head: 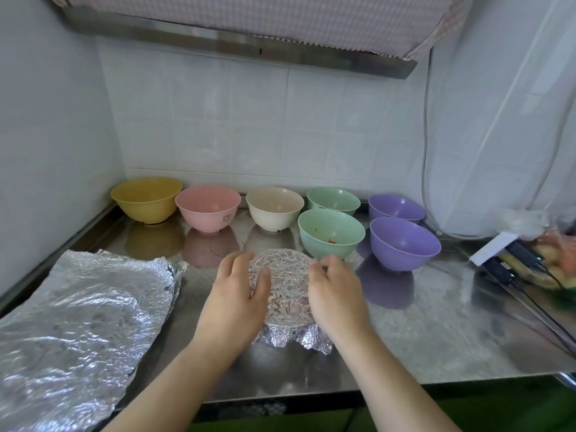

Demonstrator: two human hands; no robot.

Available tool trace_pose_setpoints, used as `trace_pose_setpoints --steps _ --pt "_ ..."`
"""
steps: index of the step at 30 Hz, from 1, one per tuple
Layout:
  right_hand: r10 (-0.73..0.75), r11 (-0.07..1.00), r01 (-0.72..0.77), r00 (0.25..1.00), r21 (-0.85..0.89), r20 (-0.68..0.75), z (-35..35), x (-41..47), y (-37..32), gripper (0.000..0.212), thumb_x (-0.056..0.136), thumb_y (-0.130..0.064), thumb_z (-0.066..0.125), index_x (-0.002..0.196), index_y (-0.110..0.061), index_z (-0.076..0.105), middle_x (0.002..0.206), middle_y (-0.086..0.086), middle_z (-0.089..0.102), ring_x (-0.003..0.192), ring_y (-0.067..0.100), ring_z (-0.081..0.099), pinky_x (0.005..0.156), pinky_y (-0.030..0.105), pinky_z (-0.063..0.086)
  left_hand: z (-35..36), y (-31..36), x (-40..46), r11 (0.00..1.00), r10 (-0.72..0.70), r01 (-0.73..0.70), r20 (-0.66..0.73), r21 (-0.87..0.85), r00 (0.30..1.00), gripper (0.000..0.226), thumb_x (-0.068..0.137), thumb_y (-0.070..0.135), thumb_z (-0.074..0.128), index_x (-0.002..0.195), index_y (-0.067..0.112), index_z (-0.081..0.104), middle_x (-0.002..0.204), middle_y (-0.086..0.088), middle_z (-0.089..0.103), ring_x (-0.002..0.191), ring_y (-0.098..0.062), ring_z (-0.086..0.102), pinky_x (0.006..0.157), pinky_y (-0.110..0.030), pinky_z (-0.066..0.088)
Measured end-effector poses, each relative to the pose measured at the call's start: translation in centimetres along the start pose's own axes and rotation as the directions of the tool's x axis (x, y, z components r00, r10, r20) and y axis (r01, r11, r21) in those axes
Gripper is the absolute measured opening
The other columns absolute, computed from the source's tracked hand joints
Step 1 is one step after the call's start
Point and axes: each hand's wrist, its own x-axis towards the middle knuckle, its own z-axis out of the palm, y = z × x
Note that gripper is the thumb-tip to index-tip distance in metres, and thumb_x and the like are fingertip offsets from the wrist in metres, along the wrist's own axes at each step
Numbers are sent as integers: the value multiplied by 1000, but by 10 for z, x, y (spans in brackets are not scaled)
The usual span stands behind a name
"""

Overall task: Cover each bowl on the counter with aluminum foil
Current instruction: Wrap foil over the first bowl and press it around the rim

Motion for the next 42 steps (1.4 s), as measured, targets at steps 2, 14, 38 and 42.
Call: trace_pose_setpoints --steps 2,14,38,42 --pt "-148 987 148 989 -67 10 -5 14 -6 35 110 -32 44 138 -17 58 145 5 56 139 27 46 110 38 36 0 5 -3 999 8 -7 -29 38 1000 47 103 36 56 144 11 53 148 -2 48 138 -19 44 114 -31 35" --pt "-203 962 249 925 -108 323 0 40 -15 44 114 -40 33 135 -22 66 141 2 66 132 23 58 100 32 42 26 5 -23 999 32 -32 -110 6 993 62 102 40 44 150 2 44 152 -11 46 142 -23 39 116 -16 24" --pt "86 928 33 950 372 -300 42 -26 -9 43 106 -25 39 139 -4 56 136 19 57 125 34 54 98 31 41 16 19 38 989 -128 117 120 90 984 30 103 31 41 76 20 49 86 1 59 91 -29 55 72 -41 40" --pt "147 884 26 932 467 -331 46 -29 -10 67 96 -38 32 148 -2 54 150 12 57 139 24 48 108 17 29 12 21 35 984 -174 170 73 56 982 32 104 30 40 76 18 51 83 2 60 85 -27 53 70 -40 35"
